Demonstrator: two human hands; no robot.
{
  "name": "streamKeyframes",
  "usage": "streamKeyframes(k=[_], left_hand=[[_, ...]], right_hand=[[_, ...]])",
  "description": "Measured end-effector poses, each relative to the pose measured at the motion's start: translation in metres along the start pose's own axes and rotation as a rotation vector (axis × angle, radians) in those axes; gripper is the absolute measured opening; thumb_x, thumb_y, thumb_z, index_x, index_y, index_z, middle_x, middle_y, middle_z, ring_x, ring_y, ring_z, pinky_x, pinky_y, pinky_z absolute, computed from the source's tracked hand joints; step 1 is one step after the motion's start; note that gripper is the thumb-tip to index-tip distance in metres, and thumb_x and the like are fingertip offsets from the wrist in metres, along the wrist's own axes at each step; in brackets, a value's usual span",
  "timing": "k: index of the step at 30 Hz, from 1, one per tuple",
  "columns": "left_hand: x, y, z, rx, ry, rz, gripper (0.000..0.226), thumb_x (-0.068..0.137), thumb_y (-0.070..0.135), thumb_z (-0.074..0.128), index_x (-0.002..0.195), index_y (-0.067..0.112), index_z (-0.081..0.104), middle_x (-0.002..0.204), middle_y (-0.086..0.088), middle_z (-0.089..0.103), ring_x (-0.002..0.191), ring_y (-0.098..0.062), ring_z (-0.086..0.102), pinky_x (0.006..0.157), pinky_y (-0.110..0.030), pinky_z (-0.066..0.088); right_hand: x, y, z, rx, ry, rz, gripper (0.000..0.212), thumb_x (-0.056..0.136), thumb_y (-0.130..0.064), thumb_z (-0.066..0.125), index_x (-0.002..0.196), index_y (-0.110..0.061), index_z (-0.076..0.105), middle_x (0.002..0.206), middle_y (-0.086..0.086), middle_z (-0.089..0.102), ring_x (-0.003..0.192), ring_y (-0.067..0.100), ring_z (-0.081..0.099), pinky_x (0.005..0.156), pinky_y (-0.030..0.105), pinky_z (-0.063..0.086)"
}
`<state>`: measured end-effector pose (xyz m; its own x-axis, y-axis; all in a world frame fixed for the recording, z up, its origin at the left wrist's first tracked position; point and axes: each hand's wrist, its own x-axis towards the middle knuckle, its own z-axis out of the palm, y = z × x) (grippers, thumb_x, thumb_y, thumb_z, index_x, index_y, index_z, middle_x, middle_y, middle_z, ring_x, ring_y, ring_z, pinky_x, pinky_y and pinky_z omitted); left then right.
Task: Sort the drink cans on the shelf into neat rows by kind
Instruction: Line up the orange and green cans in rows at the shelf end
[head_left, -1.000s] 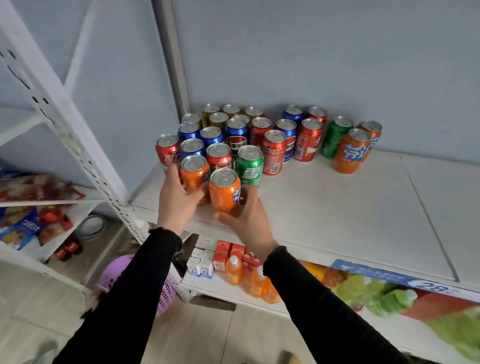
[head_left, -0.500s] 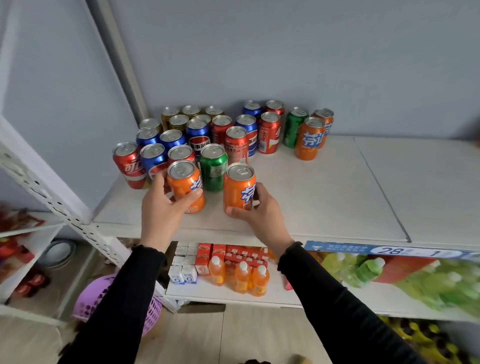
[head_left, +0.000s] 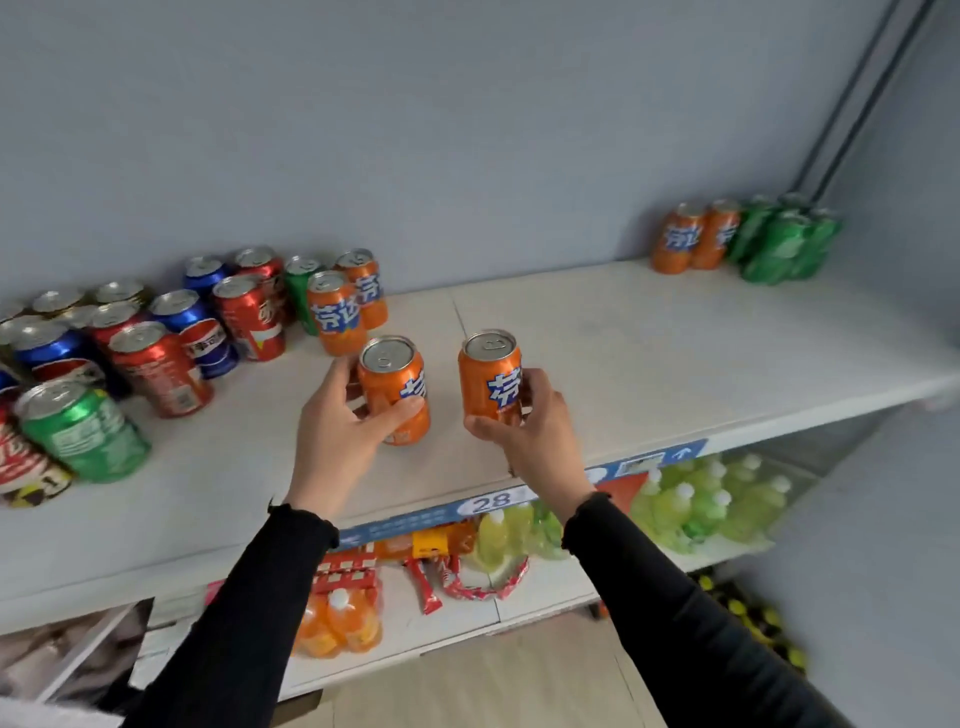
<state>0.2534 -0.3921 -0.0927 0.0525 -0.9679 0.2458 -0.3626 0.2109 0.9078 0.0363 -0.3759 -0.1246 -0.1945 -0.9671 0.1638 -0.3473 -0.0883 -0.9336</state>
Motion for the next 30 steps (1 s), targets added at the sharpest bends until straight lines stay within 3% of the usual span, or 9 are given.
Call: streamKeyframes(k=[6, 10, 20, 24, 30], left_hand=[[0.020, 0.037, 0.117, -0.054, -0.078, 0.018, 0.068, 0.071, 0.029, 0.091, 0.130, 0.028, 0.058, 0.121, 0.014, 0.068, 0.110, -0.006, 0.065, 0.089, -0.027, 0.054], [0.039, 0.059, 0.177, -0.087, -0.159, 0.021, 0.073, 0.061, 0.047, 0.088, 0.127, 0.031, 0.060, 0.118, 0.015, 0.070, 0.107, -0.005, 0.067, 0.089, -0.029, 0.055], [0.120, 0.084, 0.302, -0.106, -0.342, 0.079, 0.066, 0.062, 0.040, 0.087, 0.123, 0.032, 0.062, 0.117, 0.016, 0.071, 0.106, -0.005, 0.067, 0.094, -0.036, 0.055], [0.153, 0.086, 0.343, -0.097, -0.399, 0.081, 0.071, 0.058, 0.047, 0.086, 0.123, 0.033, 0.062, 0.116, 0.016, 0.071, 0.107, -0.004, 0.066, 0.091, -0.039, 0.057], [0.187, 0.090, 0.396, -0.070, -0.436, 0.084, 0.073, 0.059, 0.048, 0.087, 0.125, 0.033, 0.061, 0.115, 0.017, 0.071, 0.107, -0.003, 0.066, 0.094, -0.041, 0.057]], right_hand=[[0.035, 0.036, -0.112, -0.048, 0.076, 0.003, 0.055, 0.069, -0.041, 0.086, 0.110, -0.032, 0.051, 0.098, -0.018, 0.058, 0.103, 0.015, 0.052, 0.071, 0.024, 0.043], [0.063, 0.057, -0.165, -0.075, 0.126, 0.025, 0.055, 0.068, -0.041, 0.086, 0.109, -0.029, 0.051, 0.097, -0.017, 0.058, 0.102, 0.018, 0.053, 0.069, 0.025, 0.041], [0.156, 0.110, -0.245, -0.074, 0.251, 0.111, 0.056, 0.065, -0.042, 0.088, 0.103, -0.033, 0.049, 0.100, -0.007, 0.062, 0.101, 0.025, 0.058, 0.068, 0.028, 0.043], [0.193, 0.128, -0.269, -0.073, 0.315, 0.172, 0.059, 0.062, -0.045, 0.088, 0.105, -0.032, 0.049, 0.105, 0.000, 0.064, 0.098, 0.022, 0.062, 0.066, 0.024, 0.046], [0.246, 0.155, -0.297, -0.076, 0.393, 0.216, 0.068, 0.054, -0.054, 0.083, 0.109, -0.034, 0.047, 0.109, -0.001, 0.064, 0.106, 0.026, 0.060, 0.087, 0.043, 0.056]])
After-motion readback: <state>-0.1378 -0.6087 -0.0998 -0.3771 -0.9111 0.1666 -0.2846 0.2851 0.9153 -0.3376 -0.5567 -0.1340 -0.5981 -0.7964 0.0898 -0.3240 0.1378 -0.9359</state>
